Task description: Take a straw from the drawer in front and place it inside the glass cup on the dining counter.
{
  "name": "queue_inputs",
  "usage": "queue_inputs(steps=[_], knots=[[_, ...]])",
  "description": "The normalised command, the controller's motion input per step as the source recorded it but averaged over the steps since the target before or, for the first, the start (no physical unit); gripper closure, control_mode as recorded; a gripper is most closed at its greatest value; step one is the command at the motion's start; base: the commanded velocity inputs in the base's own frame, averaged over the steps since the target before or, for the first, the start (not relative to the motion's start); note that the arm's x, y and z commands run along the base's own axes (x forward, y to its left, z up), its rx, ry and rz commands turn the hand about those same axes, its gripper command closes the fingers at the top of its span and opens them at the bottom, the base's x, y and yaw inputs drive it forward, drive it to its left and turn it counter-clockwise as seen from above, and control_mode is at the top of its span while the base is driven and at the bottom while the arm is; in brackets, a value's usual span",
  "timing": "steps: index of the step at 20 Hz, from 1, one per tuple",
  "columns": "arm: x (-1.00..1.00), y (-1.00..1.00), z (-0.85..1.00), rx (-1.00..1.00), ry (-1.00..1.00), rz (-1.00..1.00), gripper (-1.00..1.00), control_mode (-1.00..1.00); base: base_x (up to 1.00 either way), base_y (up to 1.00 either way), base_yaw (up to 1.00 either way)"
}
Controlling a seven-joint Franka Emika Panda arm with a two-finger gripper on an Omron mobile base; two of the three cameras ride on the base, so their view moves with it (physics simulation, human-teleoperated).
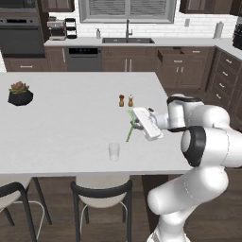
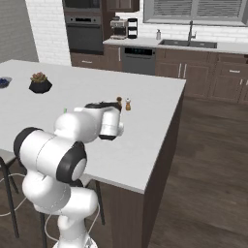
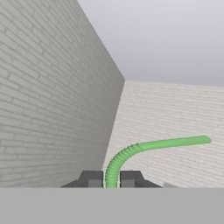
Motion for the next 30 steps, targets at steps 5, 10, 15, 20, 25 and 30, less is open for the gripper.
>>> queue_inputs(steps=[5, 10, 15, 20, 25, 30], knots=[[0.09, 0.33, -0.01, 0.0, 0.11, 0.0, 1.0, -1.0, 0.0, 0.0, 0.0], [0.13, 0.15, 0.0, 0.0, 0.0, 0.0, 1.0, -1.0, 0.0, 0.0, 0.0], [0.06, 0.0, -0.11, -0.01, 0.0, 0.0, 1.0, -1.0, 0.0, 0.0, 0.0], [0.0, 0.0, -0.23, 0.0, 0.0, 0.0, 1.0, -1.0, 0.0, 0.0, 0.0], [0.07, 0.0, -0.09, 0.0, 0.0, 0.0, 1.0, -1.0, 0.0, 0.0, 0.0], [0.23, 0.0, 0.0, 0.0, 0.0, 0.0, 1.0, -1.0, 0.0, 0.0, 0.0]])
